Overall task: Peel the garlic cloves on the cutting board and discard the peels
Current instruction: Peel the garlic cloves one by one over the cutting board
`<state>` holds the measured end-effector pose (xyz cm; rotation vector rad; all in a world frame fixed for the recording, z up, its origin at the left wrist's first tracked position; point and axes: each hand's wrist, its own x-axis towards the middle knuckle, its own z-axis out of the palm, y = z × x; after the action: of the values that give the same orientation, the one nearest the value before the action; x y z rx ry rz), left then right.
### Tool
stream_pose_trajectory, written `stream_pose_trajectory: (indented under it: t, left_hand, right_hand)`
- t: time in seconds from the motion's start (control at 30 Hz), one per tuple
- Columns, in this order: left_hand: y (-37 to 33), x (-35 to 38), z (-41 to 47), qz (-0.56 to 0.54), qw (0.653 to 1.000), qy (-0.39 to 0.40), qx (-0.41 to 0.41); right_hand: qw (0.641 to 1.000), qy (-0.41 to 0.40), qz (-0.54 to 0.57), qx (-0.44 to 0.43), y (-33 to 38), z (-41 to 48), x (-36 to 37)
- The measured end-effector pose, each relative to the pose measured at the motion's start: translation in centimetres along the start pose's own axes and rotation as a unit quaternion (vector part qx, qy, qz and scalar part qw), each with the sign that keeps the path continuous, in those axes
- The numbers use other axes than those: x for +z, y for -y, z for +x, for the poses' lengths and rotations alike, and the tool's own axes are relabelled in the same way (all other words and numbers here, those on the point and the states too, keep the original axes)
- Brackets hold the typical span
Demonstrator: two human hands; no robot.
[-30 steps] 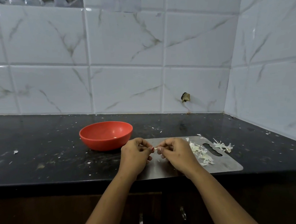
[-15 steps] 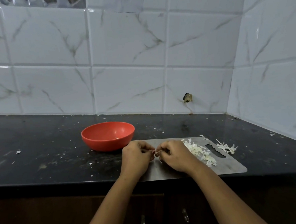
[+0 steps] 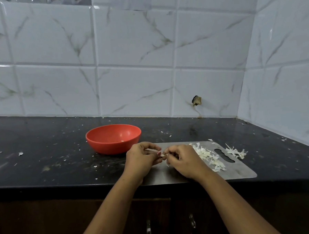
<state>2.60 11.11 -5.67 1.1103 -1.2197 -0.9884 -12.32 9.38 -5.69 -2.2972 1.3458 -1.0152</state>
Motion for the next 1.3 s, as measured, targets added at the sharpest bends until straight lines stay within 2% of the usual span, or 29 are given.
stream_pose_trajectory:
  t: [0.23, 0.47, 0.8, 0.87, 1.0, 1.3]
  left_hand:
    - [0.0, 0.1, -0.5, 0.076, 0.995, -0.014, 0.063]
    - [-0.6, -0.3, -0.4, -0.038, 0.998, 0.04, 0.003]
    - [0.0, -0.4, -0.1, -0.015, 1.0, 0.014, 0.008]
    - [0.0, -0.5, 0.1, -0.019, 1.0, 0.0, -0.005]
    - [0.2, -0.4, 0.5, -0.055, 0.998, -0.015, -0.029]
    - [0.4, -0.3, 0.5, -0.019, 1.0, 0.01, -0.013]
  right_hand:
    - [0.999, -0.013, 0.024, 0.03, 0.1, 0.2, 0.0]
    - [0.991, 0.018, 0.12, 0.048, -0.6, 0.2, -0.3]
    - [0.998, -0.022, -0.06, 0.011, 0.2, 0.5, 0.5]
    - [0.999, -0.028, -0.036, 0.019, 0.2, 0.4, 0.3]
    - [0.996, -0.032, 0.081, 0.031, 0.0, -0.4, -0.1]
    - [0.998, -0.052, -0.04, -0.011, 0.1, -0.5, 0.5]
